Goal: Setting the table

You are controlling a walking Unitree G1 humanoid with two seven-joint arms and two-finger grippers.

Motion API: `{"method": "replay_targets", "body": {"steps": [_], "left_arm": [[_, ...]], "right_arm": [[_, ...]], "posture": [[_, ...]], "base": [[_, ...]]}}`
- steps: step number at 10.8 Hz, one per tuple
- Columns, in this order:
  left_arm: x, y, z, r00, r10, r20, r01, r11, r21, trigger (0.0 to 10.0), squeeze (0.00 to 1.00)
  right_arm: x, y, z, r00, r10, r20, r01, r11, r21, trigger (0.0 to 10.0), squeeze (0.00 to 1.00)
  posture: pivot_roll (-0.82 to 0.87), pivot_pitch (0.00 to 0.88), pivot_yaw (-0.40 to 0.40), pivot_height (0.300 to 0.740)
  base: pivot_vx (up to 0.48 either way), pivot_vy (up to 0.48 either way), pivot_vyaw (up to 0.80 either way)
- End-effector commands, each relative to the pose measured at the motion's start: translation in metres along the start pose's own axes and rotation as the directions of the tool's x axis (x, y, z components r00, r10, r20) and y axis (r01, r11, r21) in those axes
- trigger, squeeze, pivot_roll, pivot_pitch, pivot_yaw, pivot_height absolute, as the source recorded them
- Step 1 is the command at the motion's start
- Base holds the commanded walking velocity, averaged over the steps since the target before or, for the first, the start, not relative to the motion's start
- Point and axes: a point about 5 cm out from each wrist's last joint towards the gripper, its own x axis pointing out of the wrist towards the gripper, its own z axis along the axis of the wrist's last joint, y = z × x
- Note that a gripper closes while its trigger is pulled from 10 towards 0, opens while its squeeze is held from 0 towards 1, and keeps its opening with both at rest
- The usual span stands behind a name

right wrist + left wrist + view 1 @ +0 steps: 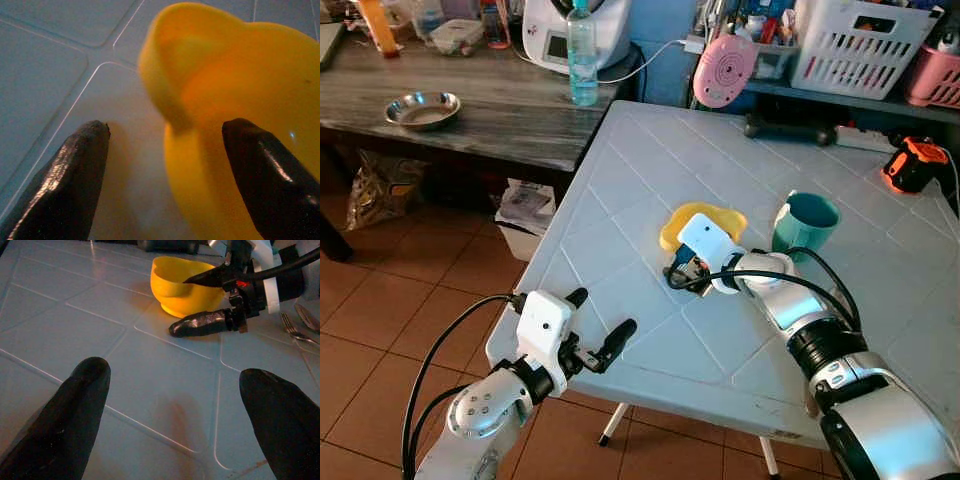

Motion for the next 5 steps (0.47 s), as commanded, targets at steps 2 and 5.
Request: {"method": "replay_targets", "body": {"steps": [2,5], "left_arm": [[-0.0014,0.0006,-0.0011,1.000,-0.005,-0.008,0.005,1.000,-0.005,10.0,0.00],[-0.0012,0.0003,-0.0031,1.000,-0.007,-0.017,0.007,1.000,-0.012,10.0,0.00]], "right_arm": [[-0.0020,-0.0046,-0.0051,1.000,0.001,-0.025,-0.001,1.000,-0.014,0.0,0.00],[-0.0018,-0.0029,-0.0097,0.999,0.007,-0.037,-0.008,0.999,-0.031,0.0,0.00]], "posture": [[0.15,0.057,-0.059,0.740],[0.15,0.055,-0.059,0.740]], "base": [[0.000,0.000,0.00],[0.000,0.000,0.00]]}}
